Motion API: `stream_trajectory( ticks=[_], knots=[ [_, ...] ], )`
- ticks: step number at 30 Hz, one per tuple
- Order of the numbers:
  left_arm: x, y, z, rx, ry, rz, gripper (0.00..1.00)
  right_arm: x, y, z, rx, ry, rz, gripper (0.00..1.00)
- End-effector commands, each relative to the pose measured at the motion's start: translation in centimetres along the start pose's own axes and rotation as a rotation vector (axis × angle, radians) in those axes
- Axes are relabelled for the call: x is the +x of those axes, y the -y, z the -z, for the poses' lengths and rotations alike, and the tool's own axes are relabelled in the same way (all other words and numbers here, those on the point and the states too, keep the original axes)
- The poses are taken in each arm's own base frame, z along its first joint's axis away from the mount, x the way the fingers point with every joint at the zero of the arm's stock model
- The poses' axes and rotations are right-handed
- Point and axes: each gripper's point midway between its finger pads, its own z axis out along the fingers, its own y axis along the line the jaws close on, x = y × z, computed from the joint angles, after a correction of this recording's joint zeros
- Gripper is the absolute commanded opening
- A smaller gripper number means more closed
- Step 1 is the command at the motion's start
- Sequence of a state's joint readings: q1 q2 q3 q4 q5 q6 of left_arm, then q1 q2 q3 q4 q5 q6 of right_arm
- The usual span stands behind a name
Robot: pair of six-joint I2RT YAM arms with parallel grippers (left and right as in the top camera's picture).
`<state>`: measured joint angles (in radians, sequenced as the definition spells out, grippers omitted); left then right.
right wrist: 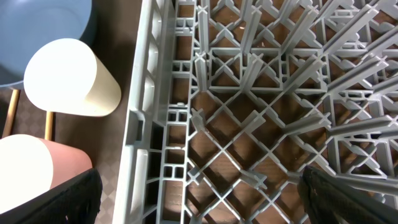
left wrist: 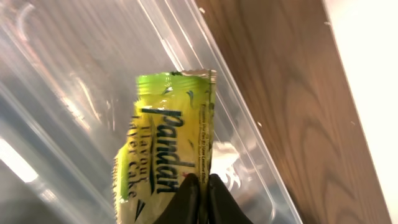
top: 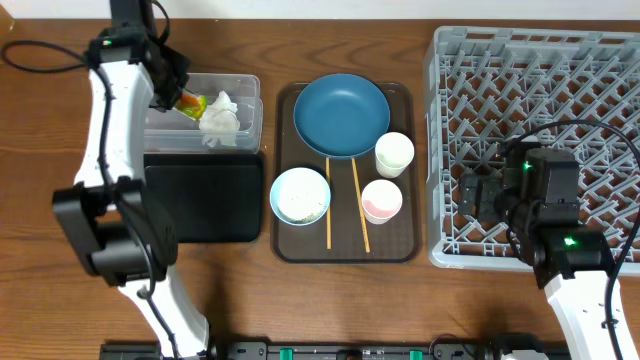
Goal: Sort waste into correct bins and load items into the dishwasher rack
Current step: 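Carry the wrapper to the clear bin and release it, then grasp the white rice bowl with the left gripper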
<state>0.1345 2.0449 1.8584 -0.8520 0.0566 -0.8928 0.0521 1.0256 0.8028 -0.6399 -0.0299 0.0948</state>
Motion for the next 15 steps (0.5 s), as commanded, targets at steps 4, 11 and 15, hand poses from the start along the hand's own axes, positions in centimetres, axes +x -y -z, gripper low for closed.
stream_trajectory(
  ticks=[4, 11, 15],
  knots=[
    [1.1, -0.4, -2.6, -0.025, -0.058, 0.065, 0.11, -0.8, -0.4, 0.4, -0.011, 0.019, 0.001, 0.99],
    [0.8, 2.1, 0.1, 0.1, -0.047, -0.106, 0.79, -0.8, -0.4, 0.4, -0.011, 0.02, 0.001, 0.99],
    [1.7, 2.9, 3.0, 0.152, -0.063, -0.164, 0.84, -0.8, -0.4, 0.4, -0.011, 0.02, 0.002, 0.99]
  ],
)
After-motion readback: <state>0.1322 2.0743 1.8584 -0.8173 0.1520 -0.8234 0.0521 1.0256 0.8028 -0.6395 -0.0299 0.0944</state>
